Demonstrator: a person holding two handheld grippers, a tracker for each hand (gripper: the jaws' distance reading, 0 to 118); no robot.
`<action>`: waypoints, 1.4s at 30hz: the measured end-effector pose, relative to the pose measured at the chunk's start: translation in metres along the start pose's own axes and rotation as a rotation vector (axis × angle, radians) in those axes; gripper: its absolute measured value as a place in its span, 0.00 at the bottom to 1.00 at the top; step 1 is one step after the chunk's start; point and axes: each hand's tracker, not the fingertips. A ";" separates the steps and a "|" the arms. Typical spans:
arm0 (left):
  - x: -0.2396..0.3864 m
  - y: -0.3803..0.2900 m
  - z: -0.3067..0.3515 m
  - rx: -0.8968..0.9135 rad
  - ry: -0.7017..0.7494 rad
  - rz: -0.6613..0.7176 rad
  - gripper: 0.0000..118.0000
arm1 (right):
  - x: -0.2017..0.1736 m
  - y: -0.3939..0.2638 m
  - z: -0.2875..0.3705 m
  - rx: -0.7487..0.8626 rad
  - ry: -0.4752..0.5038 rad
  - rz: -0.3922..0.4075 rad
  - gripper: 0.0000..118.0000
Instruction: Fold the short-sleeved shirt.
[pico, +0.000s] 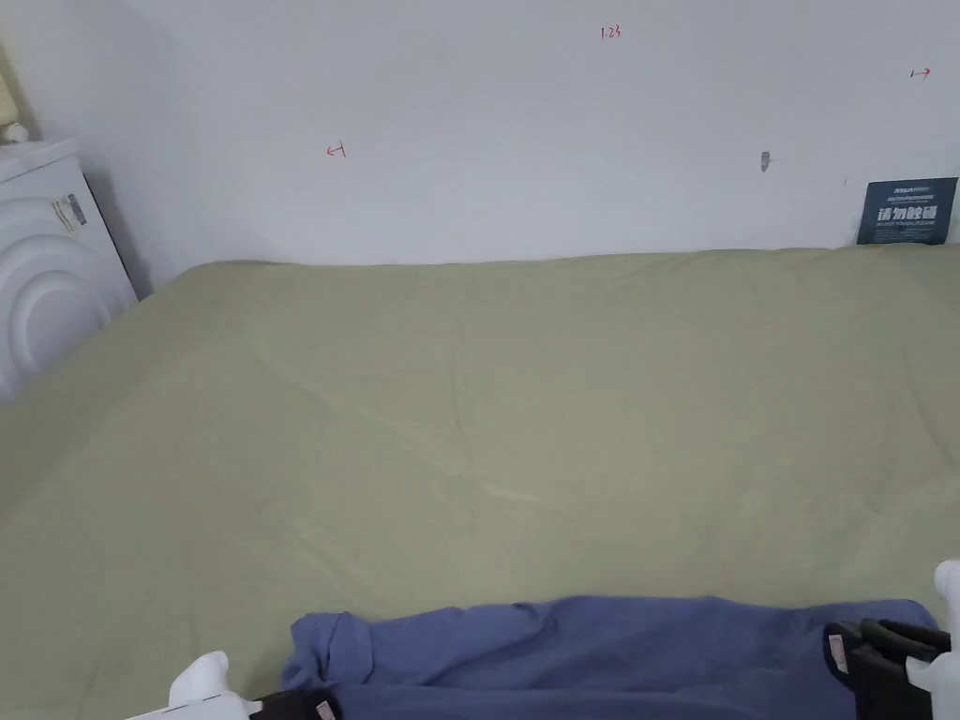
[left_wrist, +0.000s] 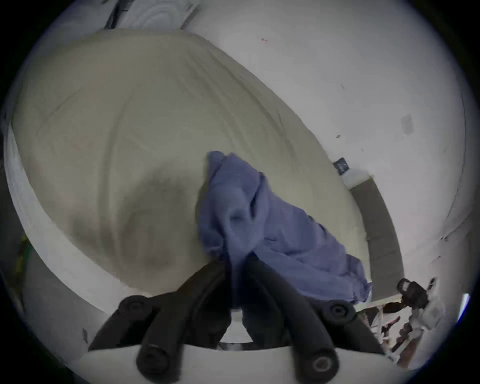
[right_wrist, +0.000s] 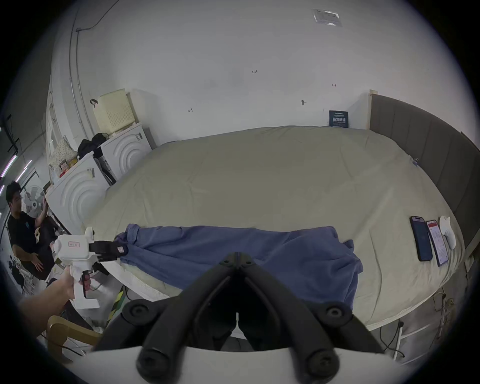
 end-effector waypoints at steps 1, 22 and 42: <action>0.002 0.001 -0.002 -0.007 -0.010 0.048 0.03 | -0.002 -0.001 0.000 -0.005 0.001 0.000 0.01; 0.205 -0.029 -0.027 -0.105 -0.209 -0.520 0.03 | 0.022 -0.001 0.015 0.015 -0.009 -0.060 0.00; 0.173 -0.052 -0.117 -0.149 -0.273 -0.161 0.00 | 0.045 -0.001 0.016 0.007 -0.038 -0.065 0.00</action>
